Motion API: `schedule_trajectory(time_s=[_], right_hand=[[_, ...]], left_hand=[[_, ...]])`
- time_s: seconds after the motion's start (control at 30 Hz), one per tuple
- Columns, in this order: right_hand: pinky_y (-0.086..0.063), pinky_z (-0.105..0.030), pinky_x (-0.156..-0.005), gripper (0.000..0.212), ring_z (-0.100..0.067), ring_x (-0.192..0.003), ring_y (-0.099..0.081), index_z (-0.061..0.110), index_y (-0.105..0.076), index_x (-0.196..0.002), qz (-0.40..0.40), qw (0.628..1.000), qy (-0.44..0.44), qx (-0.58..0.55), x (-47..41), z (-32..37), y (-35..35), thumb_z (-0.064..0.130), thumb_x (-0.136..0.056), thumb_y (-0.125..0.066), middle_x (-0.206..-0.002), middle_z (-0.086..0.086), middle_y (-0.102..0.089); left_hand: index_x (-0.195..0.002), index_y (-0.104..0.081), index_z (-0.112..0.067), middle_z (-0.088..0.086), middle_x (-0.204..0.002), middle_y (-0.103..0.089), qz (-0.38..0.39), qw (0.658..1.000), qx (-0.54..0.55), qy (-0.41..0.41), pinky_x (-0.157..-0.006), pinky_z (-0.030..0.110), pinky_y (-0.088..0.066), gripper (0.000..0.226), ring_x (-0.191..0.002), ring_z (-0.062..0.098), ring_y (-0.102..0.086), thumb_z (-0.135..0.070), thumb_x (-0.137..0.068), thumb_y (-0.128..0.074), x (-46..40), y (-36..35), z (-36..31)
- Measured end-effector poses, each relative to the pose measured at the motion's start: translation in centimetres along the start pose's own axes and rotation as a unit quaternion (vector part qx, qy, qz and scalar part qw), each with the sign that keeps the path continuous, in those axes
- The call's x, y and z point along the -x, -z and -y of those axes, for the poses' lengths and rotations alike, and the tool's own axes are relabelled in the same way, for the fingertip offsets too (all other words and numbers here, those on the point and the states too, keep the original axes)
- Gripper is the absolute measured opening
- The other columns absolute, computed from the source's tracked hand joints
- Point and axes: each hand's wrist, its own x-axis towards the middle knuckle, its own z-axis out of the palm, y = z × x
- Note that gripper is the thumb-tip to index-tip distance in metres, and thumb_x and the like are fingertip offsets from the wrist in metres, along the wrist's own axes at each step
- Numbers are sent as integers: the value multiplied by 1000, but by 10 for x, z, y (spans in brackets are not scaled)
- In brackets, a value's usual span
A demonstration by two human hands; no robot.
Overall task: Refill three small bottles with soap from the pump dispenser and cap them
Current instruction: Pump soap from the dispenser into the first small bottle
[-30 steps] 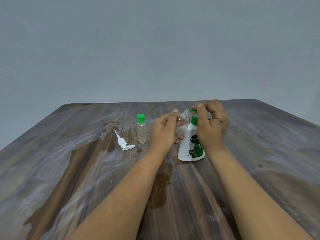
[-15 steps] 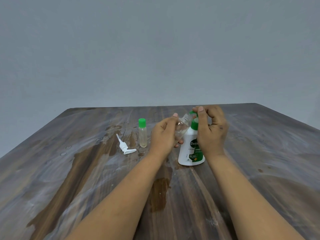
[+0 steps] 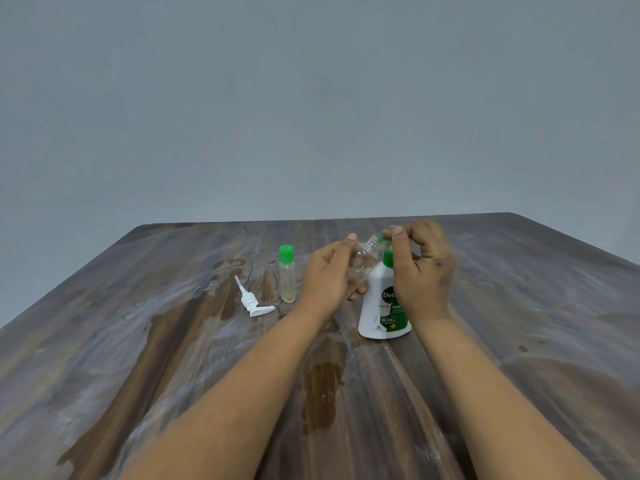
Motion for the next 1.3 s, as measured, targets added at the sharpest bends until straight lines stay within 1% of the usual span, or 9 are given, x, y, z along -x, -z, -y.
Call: schedule_trajectory(time_s=[0.1,0.23,0.37,0.57,0.8,0.93,1.07,1.2,1.3], right_hand=[[-42,-17,-65,21,-5,-75,-55,20,-66,-79,-4,1000,0,-6,1,1,0,20,-95,-52,-77,-8,-62],[-43,-16,-71,22,4,-83,-55,20,-68,-84,-19,1000,-9,-12,1,1,-1,23,-97,-50,-82,1,-62],[-44,-16,-71,22,3,-82,-56,21,-68,-83,-16,1000,-20,-12,1,0,-2,25,-96,-51,-83,0,-63],[-40,-11,-64,21,2,-76,-54,20,-66,-78,-4,1000,-15,-5,0,0,-2,20,-94,-53,-78,-4,-60],[-42,-13,-73,21,3,-83,-56,23,-67,-84,-23,999,-22,-25,1,0,-2,23,-97,-51,-82,-8,-64],[-43,-15,-69,22,1,-79,-56,19,-68,-81,-13,1000,-21,-16,0,-1,-2,22,-96,-52,-79,-6,-63],[-40,-11,-66,25,2,-75,-54,15,-67,-76,-4,1000,-19,-11,0,-1,-2,23,-93,-51,-77,-7,-61],[-42,-14,-69,23,2,-79,-55,19,-67,-81,-15,999,-20,-23,1,1,-2,22,-96,-50,-79,-8,-62],[-42,-14,-72,22,1,-81,-55,20,-67,-83,-21,999,-27,-24,1,1,-1,20,-97,-50,-80,-9,-64]], left_hand=[[-86,-66,-10,3,-83,-74,2,1000,-5,-6,-38,19,-37,35,-40,17,-55,-35,-101,-48,-1,1,1],[-92,-67,-6,0,-81,-74,2,1000,-5,-2,-39,19,-37,38,-41,17,-56,-37,-102,-47,-1,1,2],[-83,-66,-13,-2,-78,-74,3,1000,1,-1,-39,18,-37,35,-40,16,-55,-37,-101,-47,0,1,2],[-81,-66,-14,10,-88,-74,6,1000,2,-14,-39,19,-38,36,-41,16,-56,-38,-101,-48,0,2,3],[-82,-67,-14,2,-82,-73,0,1000,3,-16,-37,18,-37,35,-40,15,-56,-38,-101,-48,0,1,5],[-80,-67,-14,12,-86,-73,-1,1000,-8,-28,-37,18,-37,38,-41,14,-57,-40,-100,-48,-1,2,7],[-80,-68,-14,11,-85,-73,-3,999,-11,-32,-37,19,-38,39,-41,14,-57,-41,-100,-48,-1,1,8],[-81,-67,-12,17,-88,-71,-2,999,-9,-36,-38,19,-38,40,-42,15,-57,-40,-101,-47,-1,2,9],[-82,-67,-10,16,-86,-72,-8,999,-15,-36,-38,18,-38,40,-42,15,-57,-40,-101,-48,-2,1,9]])
